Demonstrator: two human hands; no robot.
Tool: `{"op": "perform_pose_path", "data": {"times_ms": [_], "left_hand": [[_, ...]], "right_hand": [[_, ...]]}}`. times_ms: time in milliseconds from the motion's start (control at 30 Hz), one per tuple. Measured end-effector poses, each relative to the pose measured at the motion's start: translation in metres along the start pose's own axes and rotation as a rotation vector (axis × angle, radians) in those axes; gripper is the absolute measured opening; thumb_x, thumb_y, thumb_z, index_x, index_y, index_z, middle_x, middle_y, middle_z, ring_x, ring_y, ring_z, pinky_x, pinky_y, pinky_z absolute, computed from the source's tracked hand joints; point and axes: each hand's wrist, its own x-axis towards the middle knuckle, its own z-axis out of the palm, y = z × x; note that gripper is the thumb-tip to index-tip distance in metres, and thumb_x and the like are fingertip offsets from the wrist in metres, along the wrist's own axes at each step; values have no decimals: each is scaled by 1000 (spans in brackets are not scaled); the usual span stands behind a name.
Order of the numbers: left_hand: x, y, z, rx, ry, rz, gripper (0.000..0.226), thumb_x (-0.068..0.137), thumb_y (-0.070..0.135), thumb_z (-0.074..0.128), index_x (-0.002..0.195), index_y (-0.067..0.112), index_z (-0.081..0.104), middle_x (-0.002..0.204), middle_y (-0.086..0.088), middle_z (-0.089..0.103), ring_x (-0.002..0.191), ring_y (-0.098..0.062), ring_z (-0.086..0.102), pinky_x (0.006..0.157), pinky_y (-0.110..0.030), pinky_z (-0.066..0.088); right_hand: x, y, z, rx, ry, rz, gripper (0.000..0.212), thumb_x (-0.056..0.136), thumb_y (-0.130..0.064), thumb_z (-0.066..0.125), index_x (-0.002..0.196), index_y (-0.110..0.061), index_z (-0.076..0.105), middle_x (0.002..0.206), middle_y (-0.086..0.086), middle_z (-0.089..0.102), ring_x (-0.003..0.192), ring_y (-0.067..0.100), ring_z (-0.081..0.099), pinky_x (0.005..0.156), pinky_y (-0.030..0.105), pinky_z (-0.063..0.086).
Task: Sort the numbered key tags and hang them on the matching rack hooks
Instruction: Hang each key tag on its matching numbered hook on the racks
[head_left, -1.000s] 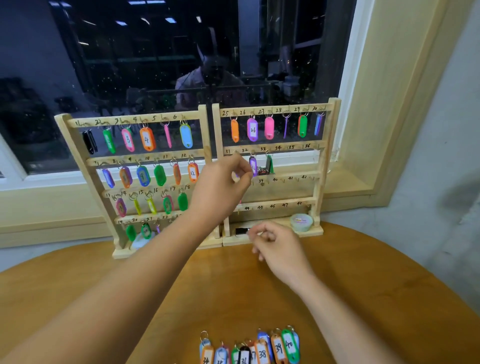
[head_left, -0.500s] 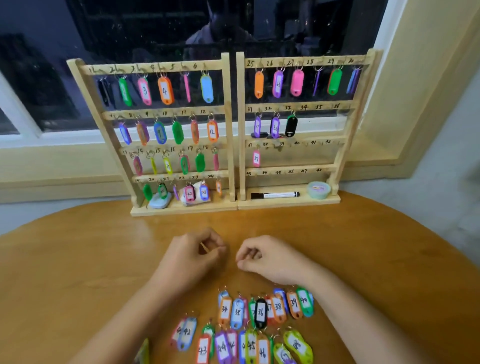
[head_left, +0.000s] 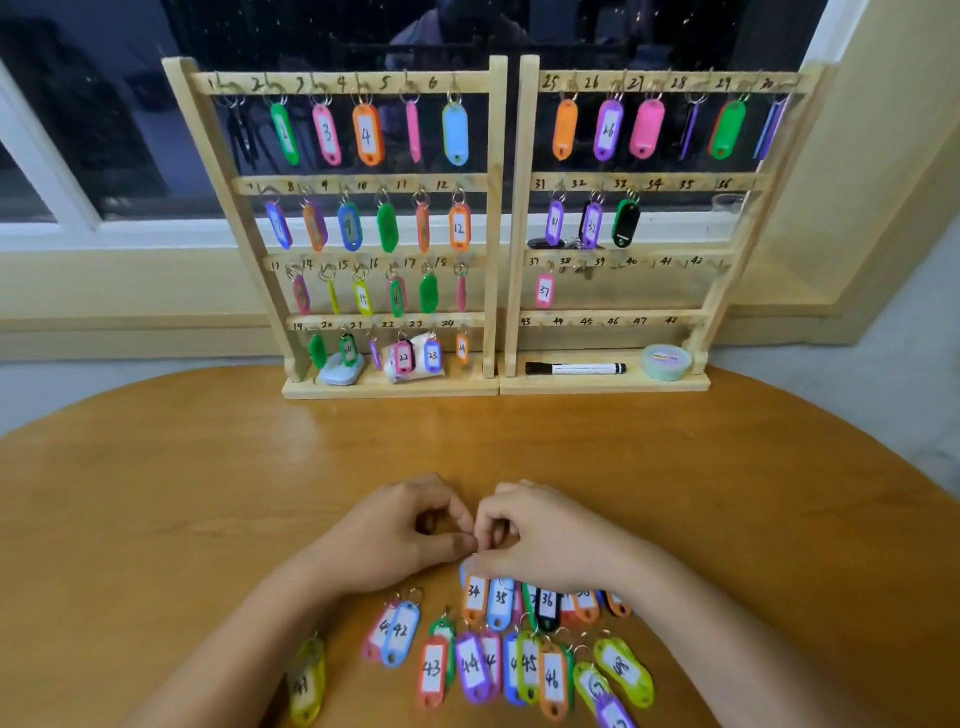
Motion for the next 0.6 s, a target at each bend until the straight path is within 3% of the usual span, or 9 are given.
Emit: {"op": "perform_pose_path", "data": {"times_ms": [200, 333, 400, 600], "left_hand": [[2, -2, -2, 23, -59, -16, 9, 88, 43, 82, 95, 40, 77, 104, 13, 66, 90, -10, 62, 89, -37, 55], [1, -3, -6, -65, -74, -57, 10, 91, 47, 80, 94, 39, 76, 96, 11, 70, 82, -6, 61, 83, -40, 54], [1, -1, -9, -111, -74, -71, 11, 95, 46, 78, 95, 36, 76, 89, 7, 73, 77, -3, 59, 77, -37, 53], [9, 12, -22, -162, 6, -72, 8, 99, 32, 77, 95, 25, 76, 93, 5, 78, 86, -9, 70, 82, -26, 56]], "right_hand": [[2, 3, -1, 7, -19, -24, 14, 92, -42, 78, 88, -30, 73, 100, -11, 60, 98, 3, 52, 82, 20, 36], [2, 4, -4, 94, -52, -12, 13, 94, -40, 78, 91, -28, 75, 101, -10, 64, 92, 2, 55, 84, 27, 48], [2, 4, -10, 181, -67, 6, 14, 95, -40, 78, 91, -27, 76, 98, -6, 70, 84, 3, 58, 80, 33, 51], [-4, 9, -42, 295, 66, 10, 11, 96, -38, 78, 91, -28, 78, 94, -7, 76, 81, -1, 60, 80, 28, 50]]}}
